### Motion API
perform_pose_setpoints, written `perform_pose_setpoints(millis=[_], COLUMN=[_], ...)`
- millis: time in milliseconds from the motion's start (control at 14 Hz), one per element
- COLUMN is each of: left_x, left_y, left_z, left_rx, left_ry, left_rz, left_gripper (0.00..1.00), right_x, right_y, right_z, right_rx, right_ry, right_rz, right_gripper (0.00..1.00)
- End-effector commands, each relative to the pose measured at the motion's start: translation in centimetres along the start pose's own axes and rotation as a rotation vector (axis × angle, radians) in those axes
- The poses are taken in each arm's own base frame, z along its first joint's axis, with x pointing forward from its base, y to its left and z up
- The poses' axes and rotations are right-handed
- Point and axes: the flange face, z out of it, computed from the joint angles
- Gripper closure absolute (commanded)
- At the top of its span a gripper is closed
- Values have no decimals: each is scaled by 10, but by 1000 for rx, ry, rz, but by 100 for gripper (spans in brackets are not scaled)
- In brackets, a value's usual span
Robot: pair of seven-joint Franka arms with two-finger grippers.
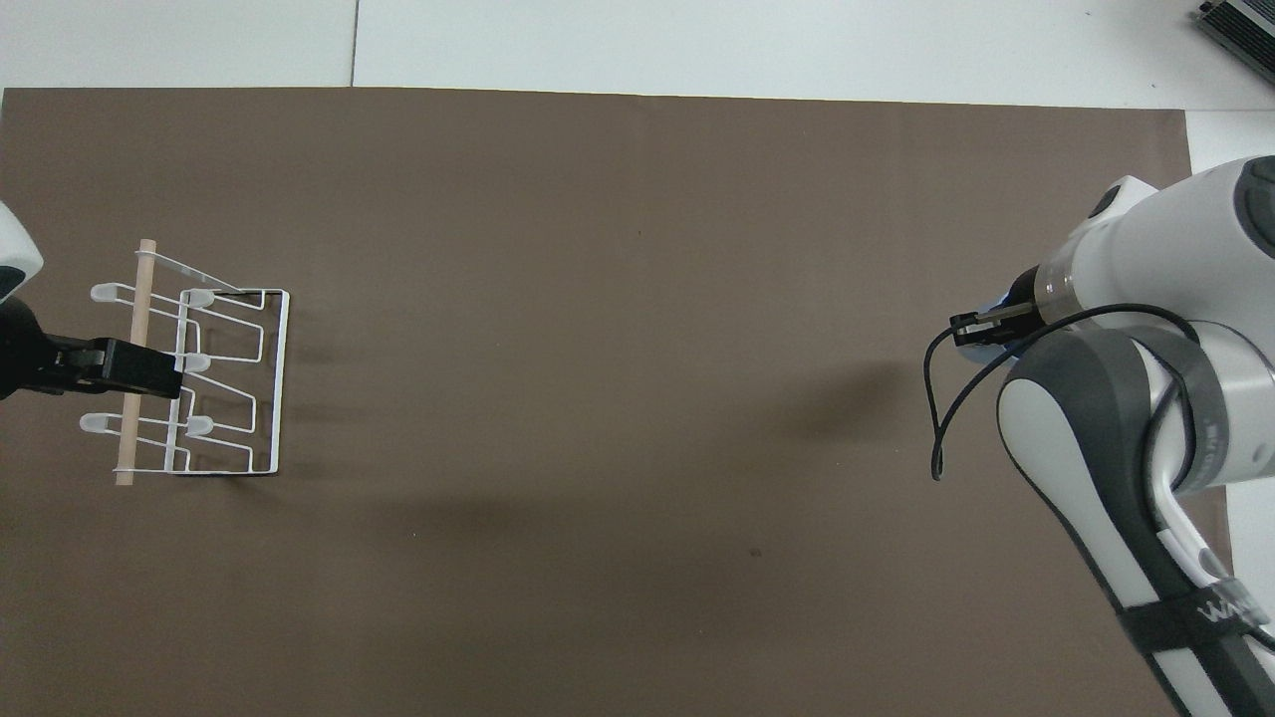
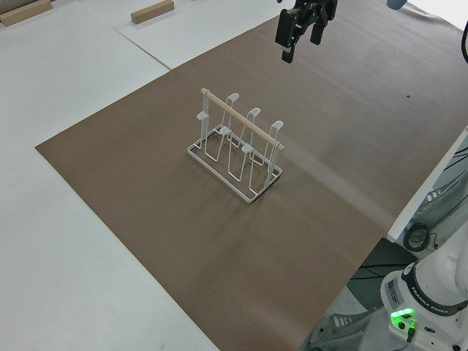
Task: Hang cup on cup holder
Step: 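Carry the cup toward the rack while the left gripper approaches it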
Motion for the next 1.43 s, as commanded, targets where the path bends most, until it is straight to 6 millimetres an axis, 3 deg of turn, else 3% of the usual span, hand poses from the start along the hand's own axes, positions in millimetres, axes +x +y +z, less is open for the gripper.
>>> perform_pose_setpoints(millis=[0, 143, 358, 645, 1003, 1147, 1362], left_x=[-22, -22, -31, -31, -21, -17, -12], left_y=[-3, 0, 8, 4, 15, 16, 18], left_z=[5, 7, 13, 11, 5, -1, -12], left_rx=[-1, -28, -207, -424, -623, -694, -834], left_ry=[-44, -49, -106, -190, -315, -357, -490], left_rz=[-36, -156, -390, -710, -1069, -1169, -1318], left_gripper=[0, 0, 0, 0, 0, 0, 0], right_x=[-3, -3, -6, -11, -11, -9, -11], right_y=[-14, -32, -58, -82, -107, -127, -173], right_z=[-35, -58, -76, -79, -83, -87, -92], right_rx=[57, 62, 61, 75, 288, 371, 420], right_ry=[9, 9, 27, 26, 24, 60, 139], right_rz=[44, 52, 45, 32, 46, 45, 3], right_gripper=[100, 100, 100, 100, 100, 100, 100])
